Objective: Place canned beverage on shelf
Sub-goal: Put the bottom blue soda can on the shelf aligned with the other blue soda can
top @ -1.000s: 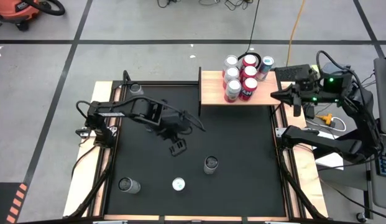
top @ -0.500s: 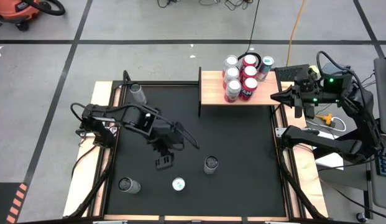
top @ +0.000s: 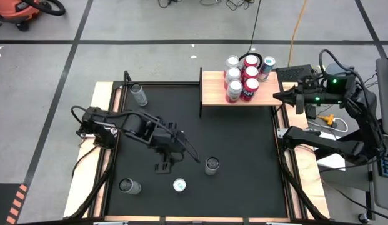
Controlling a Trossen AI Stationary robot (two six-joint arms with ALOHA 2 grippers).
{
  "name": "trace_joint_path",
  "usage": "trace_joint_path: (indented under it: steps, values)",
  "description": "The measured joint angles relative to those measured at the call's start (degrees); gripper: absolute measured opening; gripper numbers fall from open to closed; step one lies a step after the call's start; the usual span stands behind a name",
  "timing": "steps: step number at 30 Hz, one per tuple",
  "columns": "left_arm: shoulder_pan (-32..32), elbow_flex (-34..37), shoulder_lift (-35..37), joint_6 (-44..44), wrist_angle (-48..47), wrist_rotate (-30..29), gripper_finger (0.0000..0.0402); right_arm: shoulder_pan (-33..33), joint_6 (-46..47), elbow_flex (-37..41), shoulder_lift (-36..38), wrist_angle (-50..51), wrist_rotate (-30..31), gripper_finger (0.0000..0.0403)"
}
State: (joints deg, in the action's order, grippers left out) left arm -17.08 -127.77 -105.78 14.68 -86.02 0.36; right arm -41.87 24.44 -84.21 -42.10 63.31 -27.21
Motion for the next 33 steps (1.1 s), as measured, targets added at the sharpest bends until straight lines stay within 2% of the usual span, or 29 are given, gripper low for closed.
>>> trace_joint_path:
  steps: [4,8,13,20,27,33]
  values:
    - [-1.8,3.4,-0.3,4.4,4.2,-0.9,0.0265,0.0,3.2,0.0,0.6,-0.1,-2.1,0.0]
    - [-4.4,6.5,-0.1,14.0,6.4,-1.5,0.0265,0.0,2.1,0.0,2.0,0.0,-3.2,0.0]
    - [-7.6,6.5,-0.1,28.4,8.0,-6.3,0.0265,0.0,-0.6,0.0,4.0,0.0,-3.2,0.0]
    - [-11.0,6.5,-0.1,41.1,8.0,-8.3,0.0265,0.0,-3.4,0.0,7.9,0.1,-3.3,0.0]
    - [-12.8,6.5,-0.5,47.9,8.1,-13.0,0.0265,0.0,-2.6,0.0,10.6,0.1,-3.9,0.0]
    - [-14.2,6.5,-3.5,46.5,12.8,-12.3,0.0265,0.0,-2.8,0.0,10.6,0.1,-7.3,0.0]
